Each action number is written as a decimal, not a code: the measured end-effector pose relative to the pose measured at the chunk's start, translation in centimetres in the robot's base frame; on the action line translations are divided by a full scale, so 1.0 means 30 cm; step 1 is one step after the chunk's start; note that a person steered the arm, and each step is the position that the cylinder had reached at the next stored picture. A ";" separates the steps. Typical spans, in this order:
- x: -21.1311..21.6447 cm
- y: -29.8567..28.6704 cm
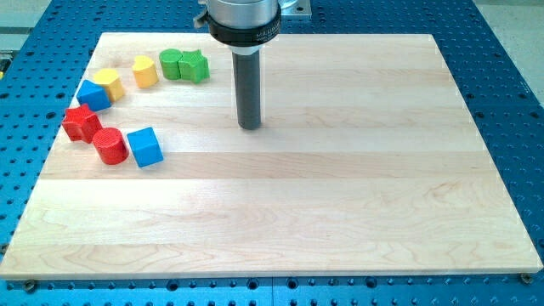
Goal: Move the blue cube to the bottom right of the red circle
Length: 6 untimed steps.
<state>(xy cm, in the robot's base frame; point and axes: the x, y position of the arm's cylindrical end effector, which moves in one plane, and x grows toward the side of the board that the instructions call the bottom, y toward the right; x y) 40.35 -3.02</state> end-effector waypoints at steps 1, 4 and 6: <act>0.000 0.000; 0.002 -0.040; 0.276 -0.370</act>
